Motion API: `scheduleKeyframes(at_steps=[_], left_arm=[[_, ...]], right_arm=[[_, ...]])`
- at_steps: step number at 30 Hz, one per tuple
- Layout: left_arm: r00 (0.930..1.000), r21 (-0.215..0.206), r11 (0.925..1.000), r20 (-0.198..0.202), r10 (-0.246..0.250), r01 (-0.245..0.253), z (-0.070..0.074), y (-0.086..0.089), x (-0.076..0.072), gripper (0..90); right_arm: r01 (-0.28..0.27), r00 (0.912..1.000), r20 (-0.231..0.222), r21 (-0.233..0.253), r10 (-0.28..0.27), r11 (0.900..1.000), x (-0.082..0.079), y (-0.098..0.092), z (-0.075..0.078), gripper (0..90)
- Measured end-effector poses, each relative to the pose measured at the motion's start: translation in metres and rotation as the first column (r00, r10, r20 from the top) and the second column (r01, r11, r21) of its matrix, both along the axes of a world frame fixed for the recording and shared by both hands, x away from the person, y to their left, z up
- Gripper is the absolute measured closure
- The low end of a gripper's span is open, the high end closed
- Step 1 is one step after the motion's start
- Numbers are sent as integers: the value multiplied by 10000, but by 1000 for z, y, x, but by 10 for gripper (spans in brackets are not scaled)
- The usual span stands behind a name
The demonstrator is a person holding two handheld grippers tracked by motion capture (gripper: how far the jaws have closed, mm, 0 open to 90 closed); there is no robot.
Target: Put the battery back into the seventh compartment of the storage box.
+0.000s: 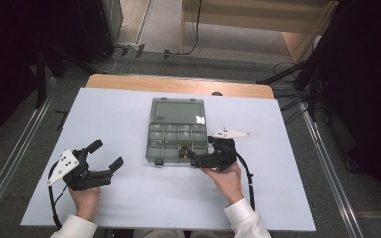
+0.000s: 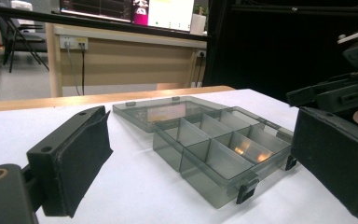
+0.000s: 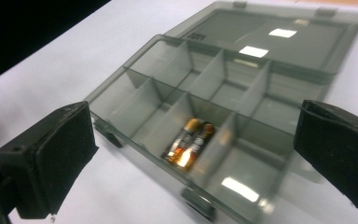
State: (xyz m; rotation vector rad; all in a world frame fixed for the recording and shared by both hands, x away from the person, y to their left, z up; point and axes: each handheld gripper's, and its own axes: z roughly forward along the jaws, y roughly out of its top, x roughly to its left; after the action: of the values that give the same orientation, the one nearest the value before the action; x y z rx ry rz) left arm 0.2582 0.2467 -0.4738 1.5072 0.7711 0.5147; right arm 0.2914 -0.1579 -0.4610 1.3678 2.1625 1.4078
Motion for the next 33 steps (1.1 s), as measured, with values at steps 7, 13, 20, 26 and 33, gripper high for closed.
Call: scheduleKeyframes(at_steps=[7,13,20,26,33], left_arm=[[10000,67,10000,14,17,-17,0,0,0,45],[10000,82,10000,45,23,-23,0,0,0,45],[10000,50,10000,54,42,-43,0,0,-1,45],[10000,56,10000,37,16,-16,0,-1,-1,45],[10000,13,10000,11,22,-23,0,-1,0,45]], right_arm=[[340,9956,880,-221,-320,9992,-17,-33,1,0],[890,9875,1324,-235,-851,9958,-29,-55,-4,0],[1140,9789,1725,-161,-1095,9934,-42,-83,-10,38],[1276,9765,1789,-322,-1199,9913,-55,-98,-14,37],[1631,9592,2288,328,-1663,9861,-71,-121,-13,37]])
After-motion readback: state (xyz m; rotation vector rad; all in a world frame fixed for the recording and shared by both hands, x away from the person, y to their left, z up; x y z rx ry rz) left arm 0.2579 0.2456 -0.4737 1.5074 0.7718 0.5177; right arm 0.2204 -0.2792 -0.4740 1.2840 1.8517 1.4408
